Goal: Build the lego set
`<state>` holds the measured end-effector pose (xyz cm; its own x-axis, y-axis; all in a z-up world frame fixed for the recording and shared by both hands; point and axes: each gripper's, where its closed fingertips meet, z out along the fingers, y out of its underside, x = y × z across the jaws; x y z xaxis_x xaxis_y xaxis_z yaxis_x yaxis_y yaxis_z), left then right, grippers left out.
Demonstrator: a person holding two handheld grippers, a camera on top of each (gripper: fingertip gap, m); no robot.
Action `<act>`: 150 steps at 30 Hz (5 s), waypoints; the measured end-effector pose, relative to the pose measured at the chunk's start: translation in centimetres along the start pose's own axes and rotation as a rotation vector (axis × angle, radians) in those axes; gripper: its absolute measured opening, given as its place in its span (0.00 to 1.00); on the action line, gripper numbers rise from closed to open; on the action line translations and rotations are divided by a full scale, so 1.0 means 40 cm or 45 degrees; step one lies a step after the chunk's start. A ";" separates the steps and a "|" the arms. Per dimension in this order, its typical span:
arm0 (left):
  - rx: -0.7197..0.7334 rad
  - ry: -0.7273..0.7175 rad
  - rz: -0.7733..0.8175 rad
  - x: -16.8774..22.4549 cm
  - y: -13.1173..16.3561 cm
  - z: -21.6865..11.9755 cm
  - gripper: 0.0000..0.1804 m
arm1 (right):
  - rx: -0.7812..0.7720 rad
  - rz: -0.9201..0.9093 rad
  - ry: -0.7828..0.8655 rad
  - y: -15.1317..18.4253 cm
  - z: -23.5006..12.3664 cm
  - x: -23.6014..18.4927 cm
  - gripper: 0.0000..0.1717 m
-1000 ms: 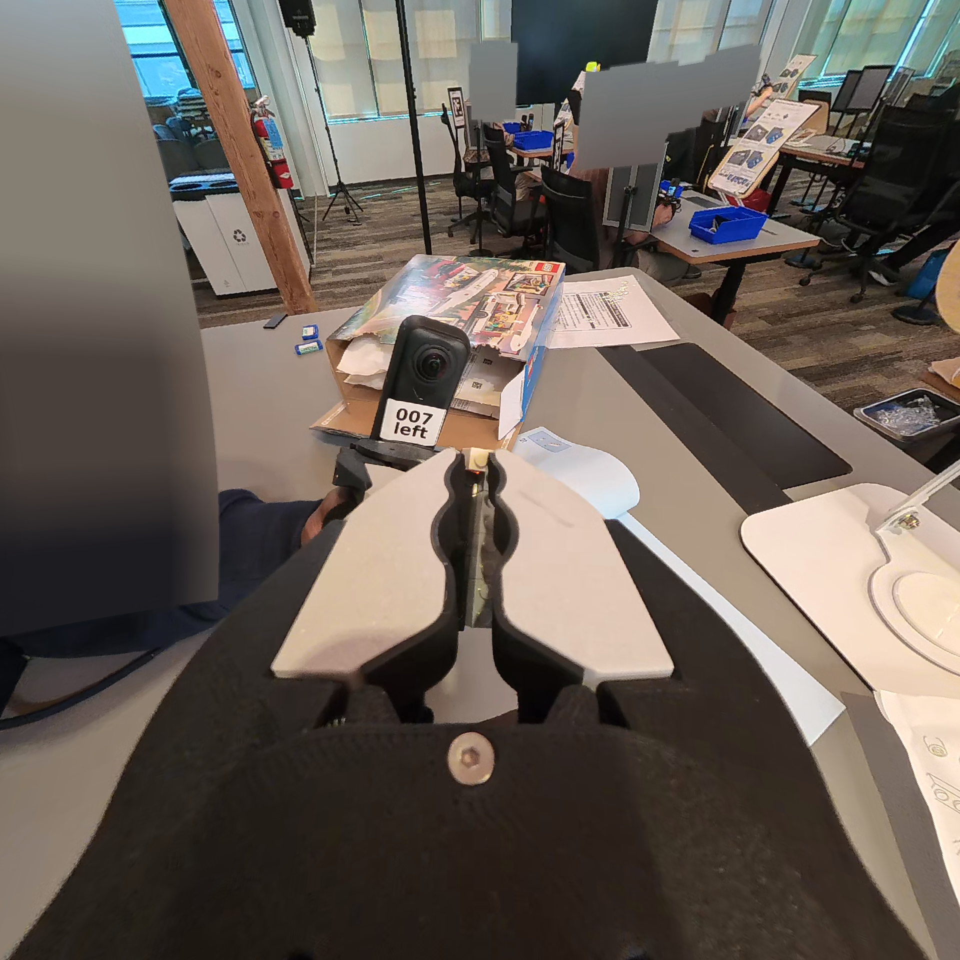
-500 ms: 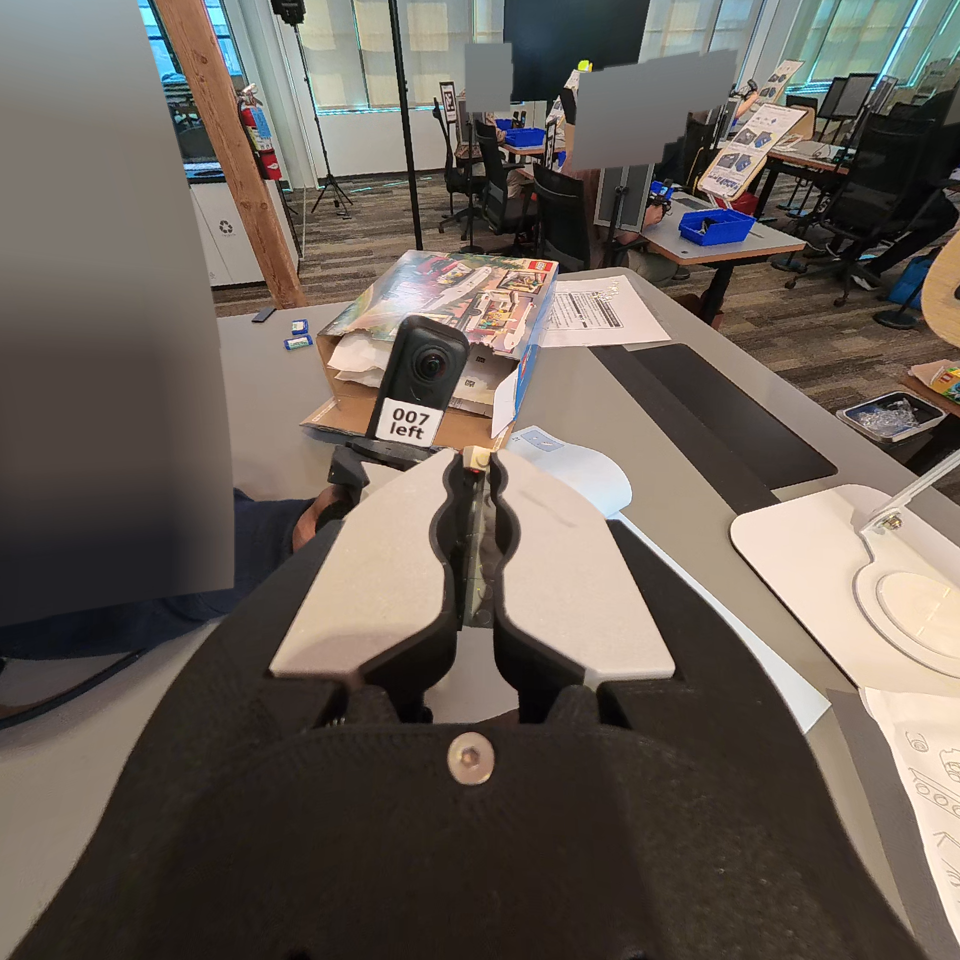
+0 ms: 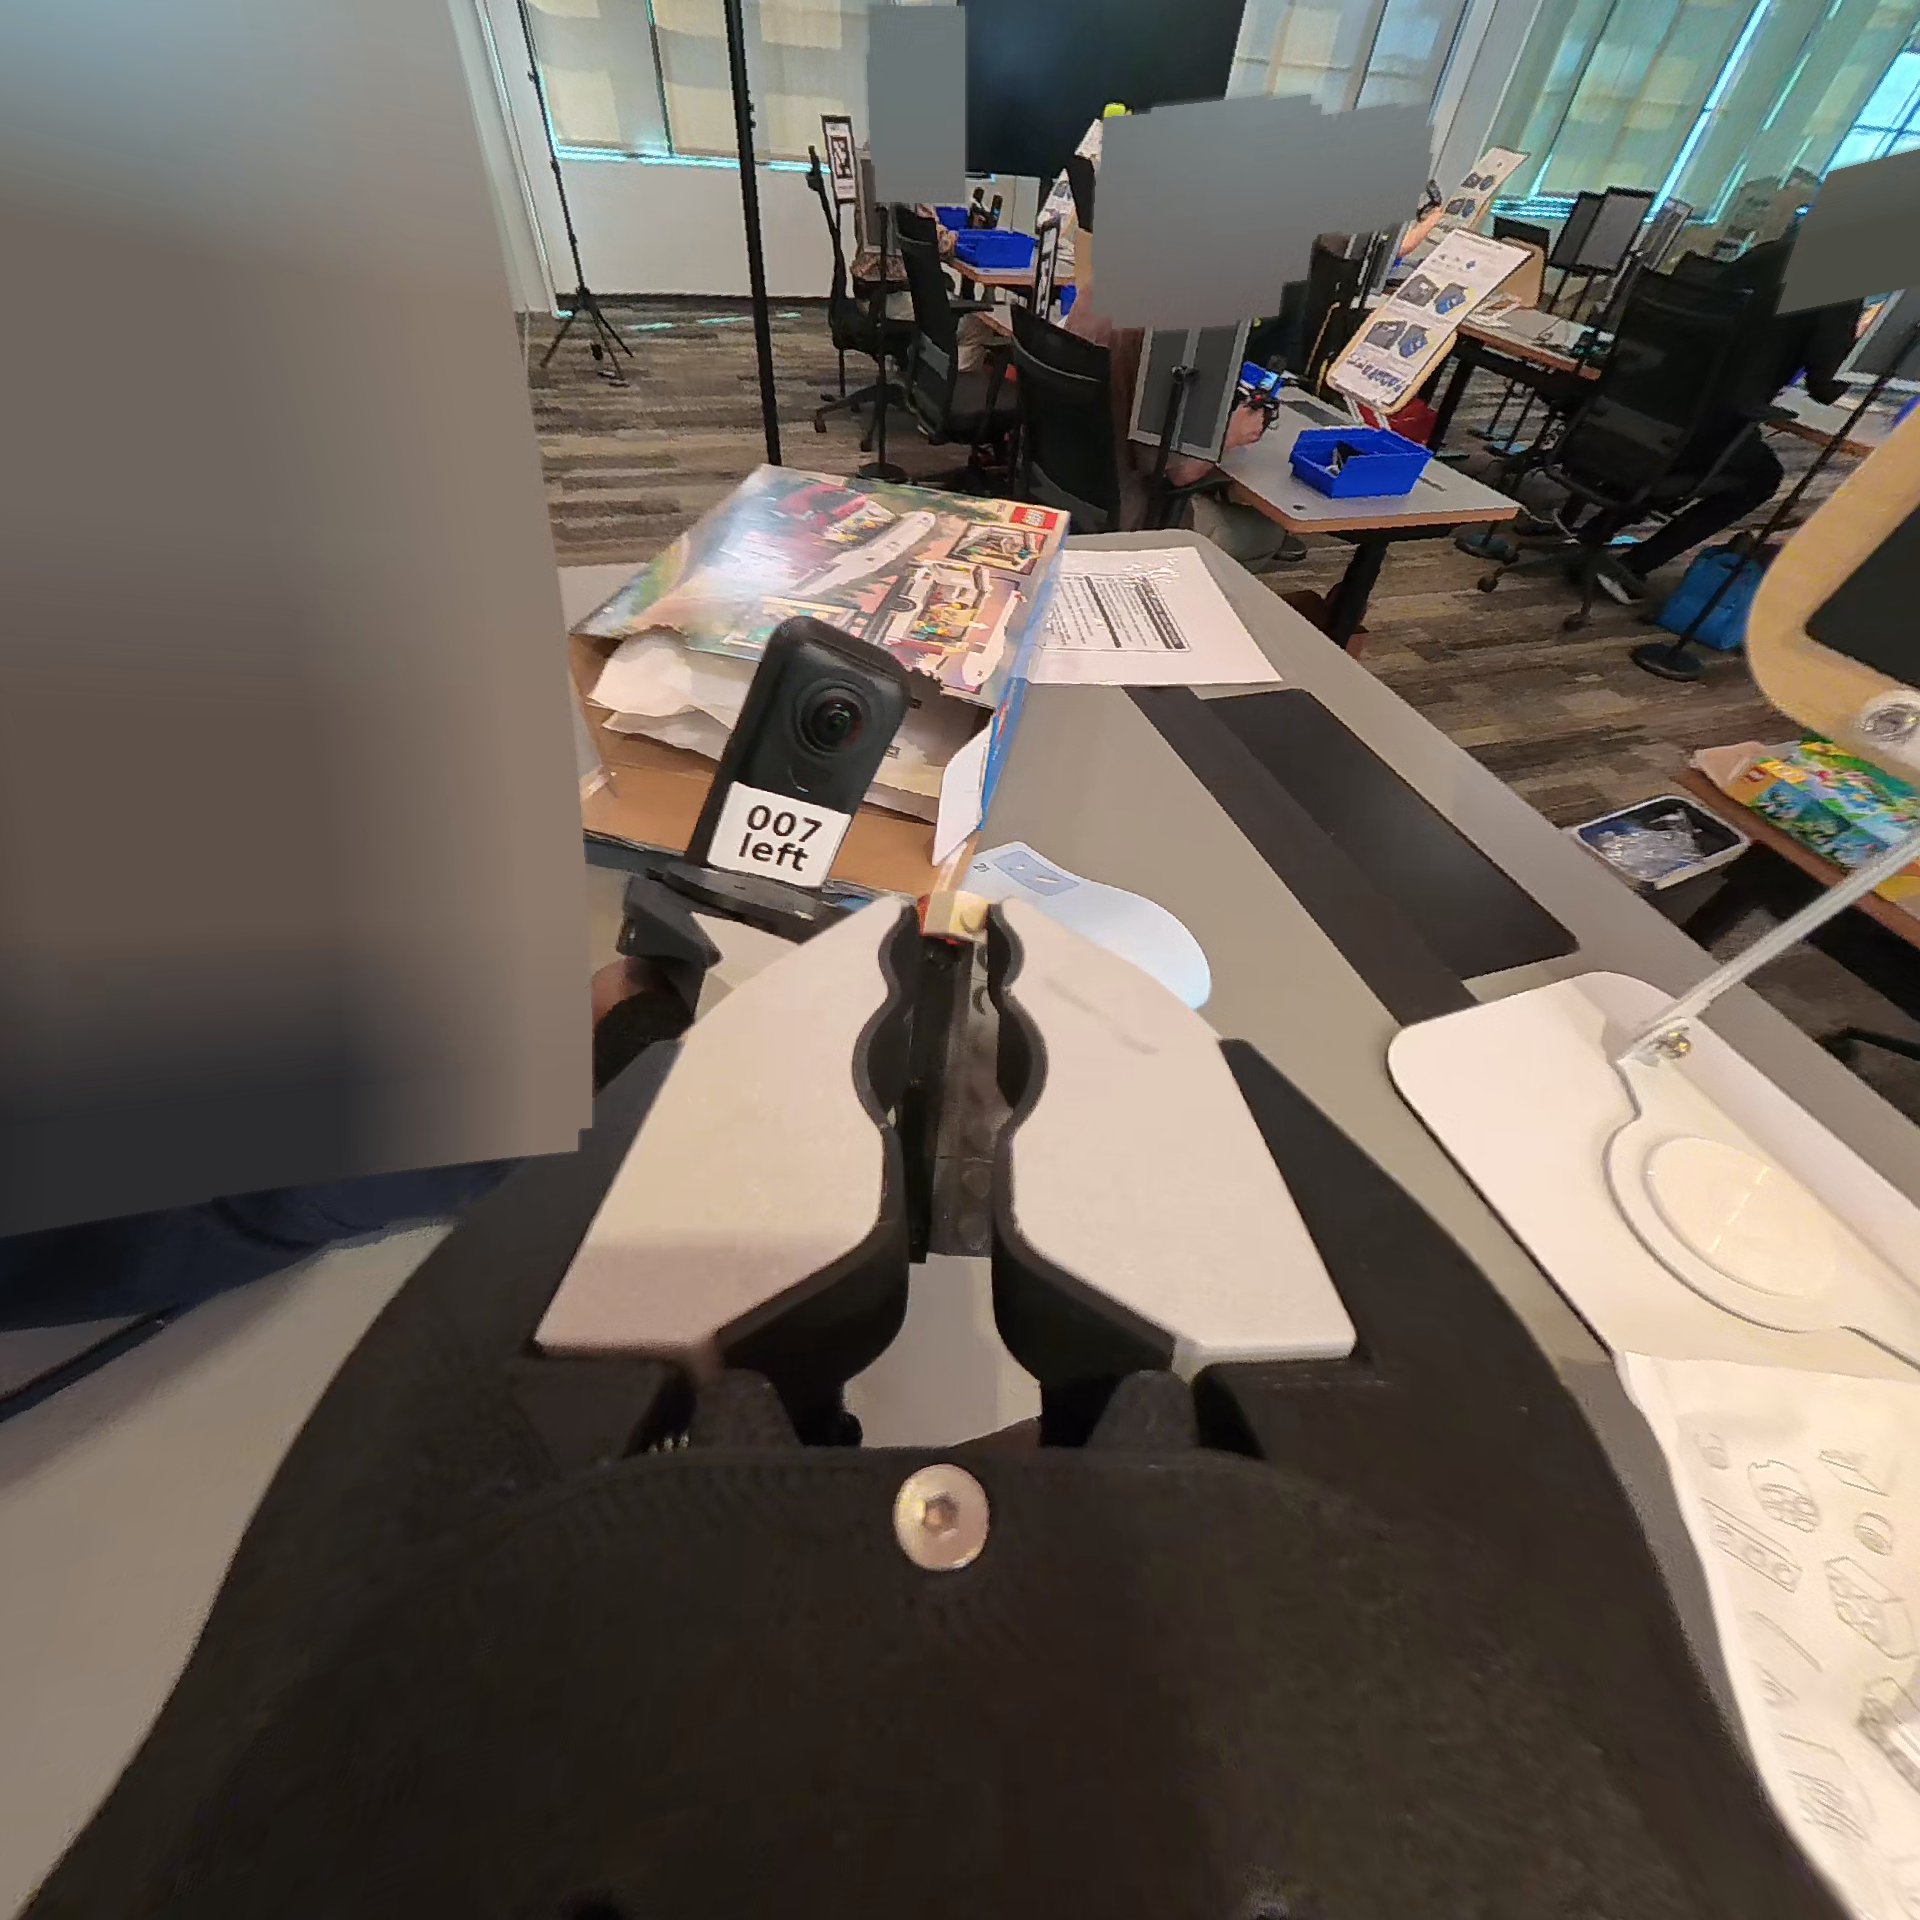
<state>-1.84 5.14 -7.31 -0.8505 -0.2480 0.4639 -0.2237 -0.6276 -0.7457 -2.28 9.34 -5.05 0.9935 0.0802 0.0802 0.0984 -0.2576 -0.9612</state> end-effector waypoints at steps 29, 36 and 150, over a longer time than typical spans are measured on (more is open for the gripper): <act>-0.138 -0.450 0.357 -0.085 0.011 -0.016 0.09 | -0.151 -0.438 0.322 0.045 0.030 0.036 0.14; -0.128 -0.492 0.401 -0.090 0.004 -0.021 0.09 | -0.150 -0.474 0.363 0.045 0.036 0.039 0.14; -0.287 -1.120 1.044 -0.147 -0.040 -0.081 0.13 | -0.003 -0.548 0.523 0.036 0.050 0.038 0.13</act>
<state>1.97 9.97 -10.40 -0.1861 -0.9791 -0.0827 0.0754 0.0697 -0.9947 -0.74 11.03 -6.85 0.8046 -0.2013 0.5586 0.4970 -0.2866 -0.8191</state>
